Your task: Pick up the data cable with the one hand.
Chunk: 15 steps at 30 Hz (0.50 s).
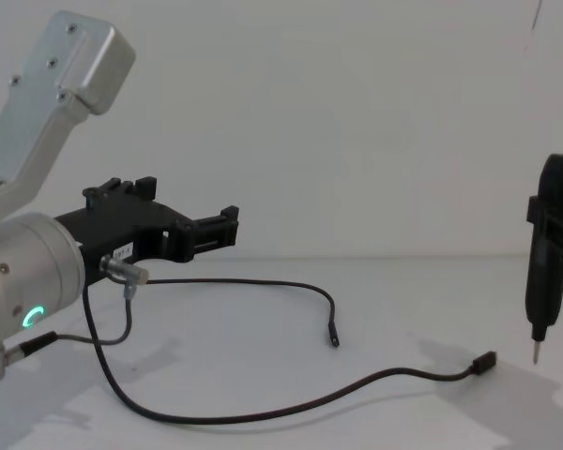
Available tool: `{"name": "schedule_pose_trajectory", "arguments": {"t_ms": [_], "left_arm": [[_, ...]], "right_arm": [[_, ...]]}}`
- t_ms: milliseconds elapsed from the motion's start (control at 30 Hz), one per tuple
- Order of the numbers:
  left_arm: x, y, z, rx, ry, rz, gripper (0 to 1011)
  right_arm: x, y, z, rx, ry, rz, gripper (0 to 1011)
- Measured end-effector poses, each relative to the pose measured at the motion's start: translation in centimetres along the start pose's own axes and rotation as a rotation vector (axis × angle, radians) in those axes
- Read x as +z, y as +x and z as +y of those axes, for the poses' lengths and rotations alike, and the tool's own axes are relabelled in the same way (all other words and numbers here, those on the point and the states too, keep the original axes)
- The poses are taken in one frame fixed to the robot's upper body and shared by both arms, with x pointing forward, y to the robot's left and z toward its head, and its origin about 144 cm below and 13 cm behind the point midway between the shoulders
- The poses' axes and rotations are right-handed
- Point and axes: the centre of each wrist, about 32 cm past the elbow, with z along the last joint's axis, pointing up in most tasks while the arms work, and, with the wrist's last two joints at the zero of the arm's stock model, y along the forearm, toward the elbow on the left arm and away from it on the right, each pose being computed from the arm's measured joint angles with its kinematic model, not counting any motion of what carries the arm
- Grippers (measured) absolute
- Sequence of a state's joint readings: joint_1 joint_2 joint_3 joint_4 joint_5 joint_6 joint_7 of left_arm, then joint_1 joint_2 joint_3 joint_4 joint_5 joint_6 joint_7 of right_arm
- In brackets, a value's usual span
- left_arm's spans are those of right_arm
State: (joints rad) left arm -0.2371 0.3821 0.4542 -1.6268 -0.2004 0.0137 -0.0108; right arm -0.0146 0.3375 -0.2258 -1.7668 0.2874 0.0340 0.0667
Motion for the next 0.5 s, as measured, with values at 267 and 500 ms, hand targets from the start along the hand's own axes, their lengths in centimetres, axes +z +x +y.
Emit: {"name": "schedule_pose_trajectory", "arguments": {"t_ms": [267,500], "left_arm": [[-0.02,0.0,0.0,0.0,0.001,0.0,1001],[-0.02,0.0,0.0,0.0,0.001,0.0,1001]], "right_arm": [[0.0,0.0,0.0,0.0,0.0,0.0,279],[0.0,0.0,0.0,0.0,0.0,0.0,279]]}}
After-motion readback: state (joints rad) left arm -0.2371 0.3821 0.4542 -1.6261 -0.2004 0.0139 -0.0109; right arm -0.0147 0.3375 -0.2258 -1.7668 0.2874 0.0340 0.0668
